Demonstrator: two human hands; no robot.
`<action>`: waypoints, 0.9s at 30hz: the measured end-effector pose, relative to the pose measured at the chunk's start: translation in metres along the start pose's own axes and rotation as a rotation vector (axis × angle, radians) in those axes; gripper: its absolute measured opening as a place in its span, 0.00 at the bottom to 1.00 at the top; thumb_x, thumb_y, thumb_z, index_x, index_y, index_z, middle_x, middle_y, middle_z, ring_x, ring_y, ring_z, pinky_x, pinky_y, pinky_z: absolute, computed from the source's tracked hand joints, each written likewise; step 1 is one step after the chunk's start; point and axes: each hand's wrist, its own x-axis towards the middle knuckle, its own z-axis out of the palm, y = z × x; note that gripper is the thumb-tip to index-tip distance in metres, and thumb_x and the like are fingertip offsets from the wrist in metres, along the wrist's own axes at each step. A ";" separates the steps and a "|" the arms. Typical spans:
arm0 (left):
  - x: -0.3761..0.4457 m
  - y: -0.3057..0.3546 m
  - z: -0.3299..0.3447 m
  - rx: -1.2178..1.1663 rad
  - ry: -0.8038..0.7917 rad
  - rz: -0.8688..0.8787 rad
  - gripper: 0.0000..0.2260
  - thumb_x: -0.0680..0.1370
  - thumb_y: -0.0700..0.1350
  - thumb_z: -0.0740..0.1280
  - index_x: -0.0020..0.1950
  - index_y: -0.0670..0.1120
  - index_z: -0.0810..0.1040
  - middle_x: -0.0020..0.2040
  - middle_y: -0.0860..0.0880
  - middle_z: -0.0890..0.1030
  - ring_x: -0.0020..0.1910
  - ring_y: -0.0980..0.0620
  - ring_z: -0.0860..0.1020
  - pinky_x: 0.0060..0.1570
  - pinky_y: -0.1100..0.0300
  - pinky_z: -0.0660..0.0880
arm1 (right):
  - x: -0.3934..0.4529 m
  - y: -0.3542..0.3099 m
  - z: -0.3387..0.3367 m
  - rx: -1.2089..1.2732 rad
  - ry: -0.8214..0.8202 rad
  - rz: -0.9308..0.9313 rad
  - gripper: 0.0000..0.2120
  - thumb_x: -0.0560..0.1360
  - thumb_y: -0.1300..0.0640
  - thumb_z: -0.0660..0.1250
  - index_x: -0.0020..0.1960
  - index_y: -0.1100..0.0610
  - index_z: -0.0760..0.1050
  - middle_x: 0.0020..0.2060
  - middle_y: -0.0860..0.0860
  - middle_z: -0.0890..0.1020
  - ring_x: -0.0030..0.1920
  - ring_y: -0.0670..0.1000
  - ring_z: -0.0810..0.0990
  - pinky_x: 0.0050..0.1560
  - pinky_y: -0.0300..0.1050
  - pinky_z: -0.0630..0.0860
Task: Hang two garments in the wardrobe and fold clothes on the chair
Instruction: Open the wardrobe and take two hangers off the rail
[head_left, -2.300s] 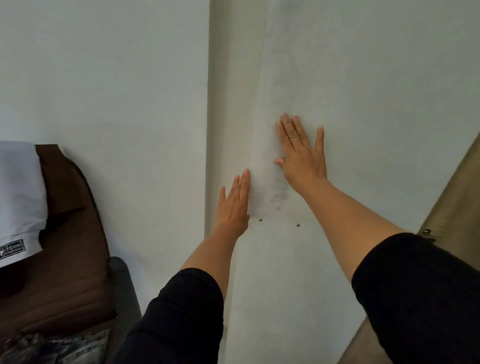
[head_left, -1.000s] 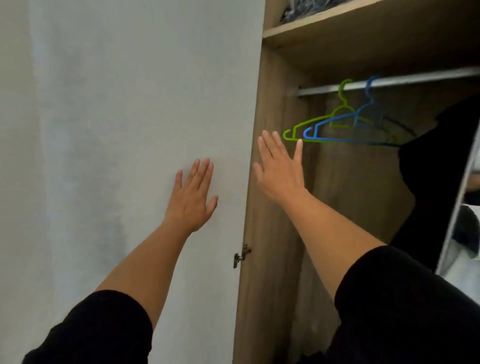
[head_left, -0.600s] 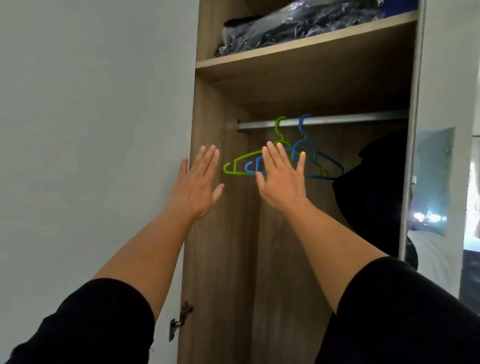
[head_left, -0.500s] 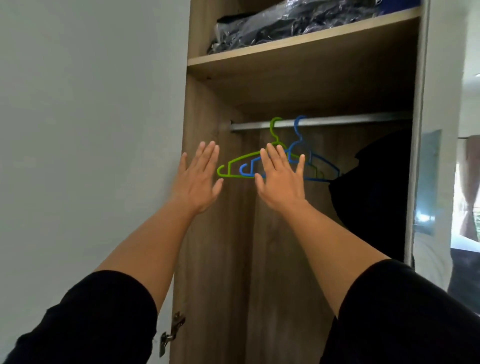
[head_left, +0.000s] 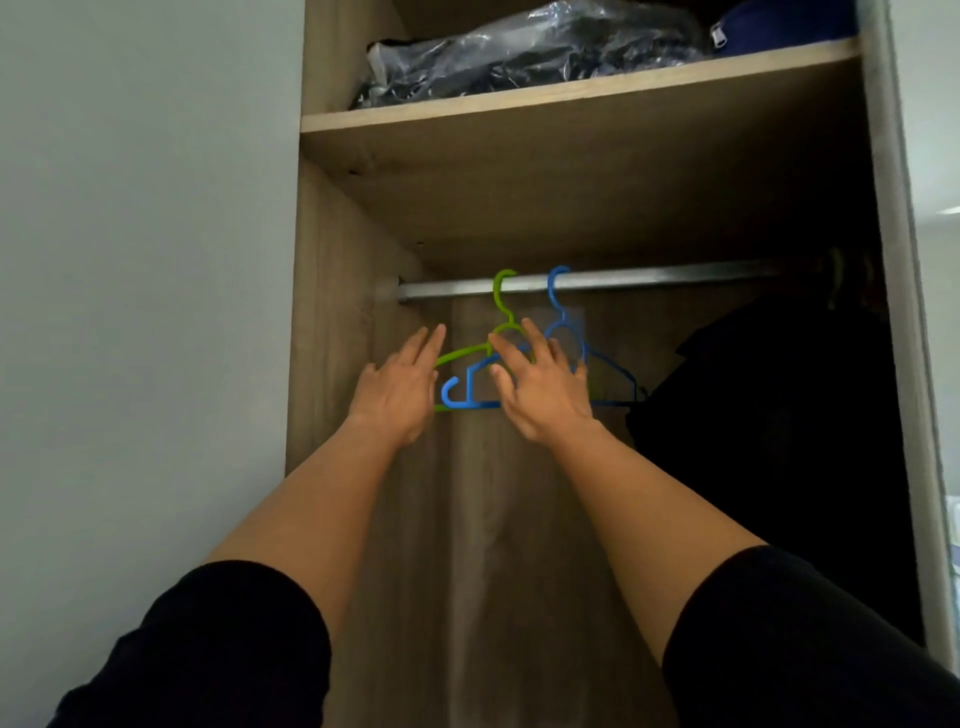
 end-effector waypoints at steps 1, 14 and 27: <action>0.002 -0.001 0.004 -0.024 -0.020 -0.006 0.25 0.82 0.46 0.52 0.78 0.51 0.46 0.78 0.48 0.52 0.72 0.45 0.63 0.64 0.44 0.67 | 0.001 -0.001 0.004 0.002 -0.016 0.011 0.22 0.81 0.44 0.49 0.74 0.39 0.53 0.77 0.47 0.46 0.76 0.60 0.47 0.71 0.66 0.47; 0.007 0.005 0.032 -0.230 -0.201 -0.087 0.34 0.79 0.46 0.63 0.77 0.53 0.44 0.62 0.36 0.75 0.60 0.36 0.74 0.60 0.48 0.71 | -0.006 0.002 0.013 -0.016 -0.060 0.048 0.20 0.81 0.43 0.47 0.71 0.45 0.61 0.77 0.48 0.47 0.76 0.62 0.49 0.70 0.67 0.51; 0.003 0.024 0.034 -0.339 -0.117 -0.084 0.26 0.75 0.42 0.66 0.72 0.48 0.64 0.55 0.39 0.80 0.57 0.38 0.77 0.54 0.50 0.75 | -0.004 0.008 0.008 0.006 -0.110 0.065 0.21 0.80 0.41 0.44 0.66 0.47 0.66 0.77 0.51 0.51 0.72 0.63 0.60 0.67 0.63 0.60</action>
